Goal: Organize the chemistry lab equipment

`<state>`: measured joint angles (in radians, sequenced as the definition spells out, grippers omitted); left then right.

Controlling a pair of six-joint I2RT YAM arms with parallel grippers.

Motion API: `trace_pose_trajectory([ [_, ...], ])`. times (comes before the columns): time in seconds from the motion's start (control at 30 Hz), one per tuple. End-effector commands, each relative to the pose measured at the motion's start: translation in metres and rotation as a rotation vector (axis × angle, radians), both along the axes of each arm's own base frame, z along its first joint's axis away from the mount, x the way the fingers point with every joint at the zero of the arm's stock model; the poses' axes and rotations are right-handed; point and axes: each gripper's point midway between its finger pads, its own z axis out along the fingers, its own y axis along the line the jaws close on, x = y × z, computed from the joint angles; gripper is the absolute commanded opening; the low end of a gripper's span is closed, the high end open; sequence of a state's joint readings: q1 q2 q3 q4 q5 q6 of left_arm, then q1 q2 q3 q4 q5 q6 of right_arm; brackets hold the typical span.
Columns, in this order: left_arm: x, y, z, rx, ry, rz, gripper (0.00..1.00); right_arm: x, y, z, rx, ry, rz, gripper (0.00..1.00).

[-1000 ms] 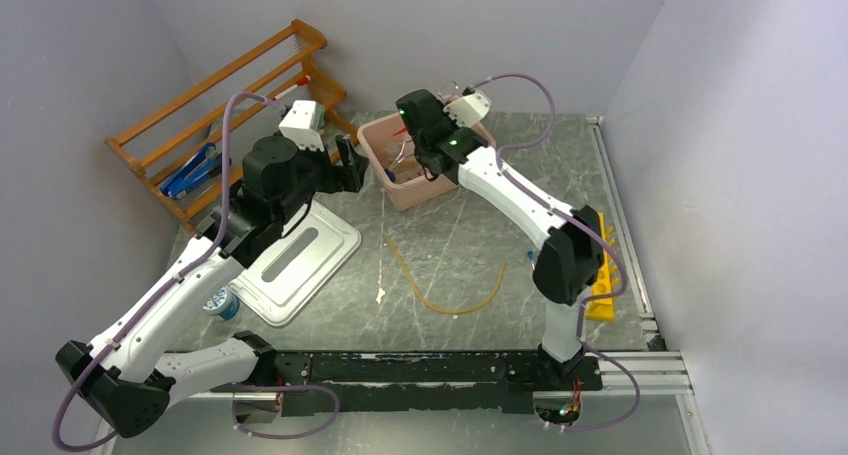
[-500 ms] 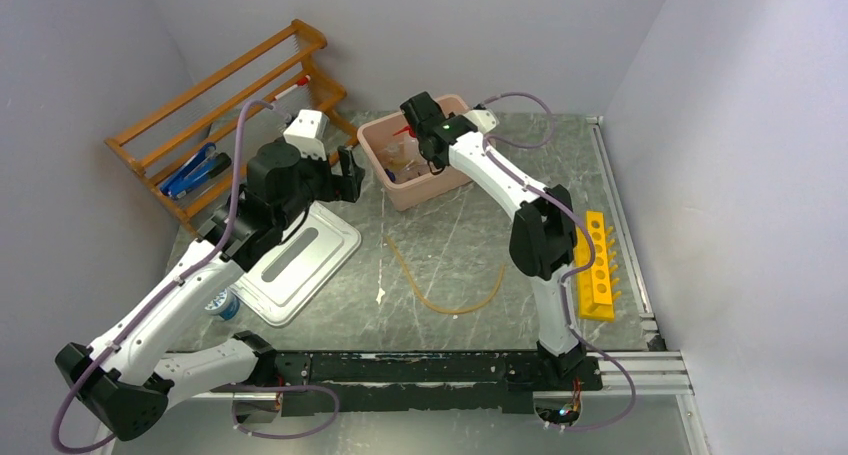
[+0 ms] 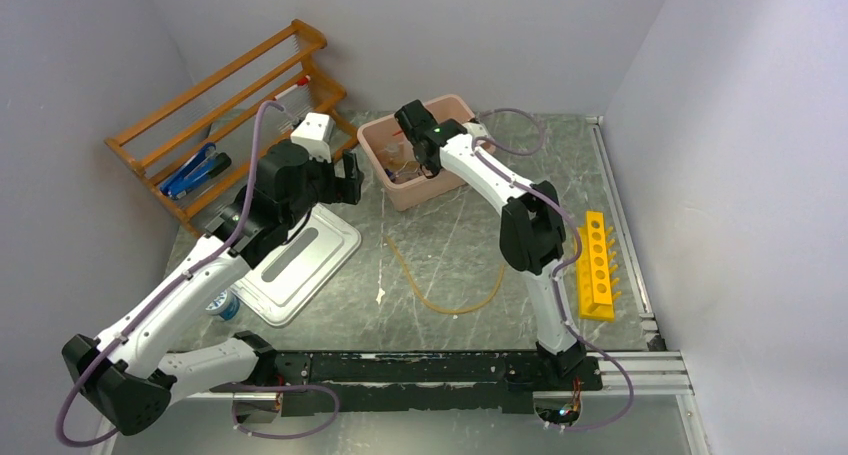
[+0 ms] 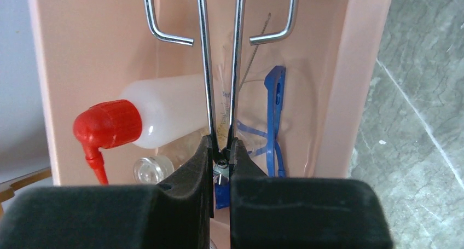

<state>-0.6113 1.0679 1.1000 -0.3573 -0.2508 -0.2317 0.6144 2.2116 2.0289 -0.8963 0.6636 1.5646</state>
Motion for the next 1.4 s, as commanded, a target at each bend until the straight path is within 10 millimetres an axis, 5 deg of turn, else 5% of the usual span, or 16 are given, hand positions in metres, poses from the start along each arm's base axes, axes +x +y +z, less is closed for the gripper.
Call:
trace_pose_trajectory([
  [0.0,0.005,0.005,0.0,0.025,-0.003,0.027,0.93,0.005,-0.002,-0.016,0.046,0.018,-0.079,0.0],
  [0.47,0.009,0.007,-0.002,0.041,0.004,0.045,0.93,0.016,-0.01,-0.053,0.037,0.067,-0.091,0.0],
  [0.53,0.01,0.007,-0.002,0.043,0.005,0.049,0.93,0.017,-0.012,-0.054,0.029,0.068,-0.092,0.07],
  [0.73,0.011,0.007,-0.001,0.047,0.0,0.048,0.93,0.022,-0.011,-0.036,0.034,0.027,-0.083,0.2],
  [1.37,0.012,0.0,0.002,0.034,-0.004,0.022,0.92,0.014,-0.017,0.018,0.081,-0.046,-0.07,0.41],
])
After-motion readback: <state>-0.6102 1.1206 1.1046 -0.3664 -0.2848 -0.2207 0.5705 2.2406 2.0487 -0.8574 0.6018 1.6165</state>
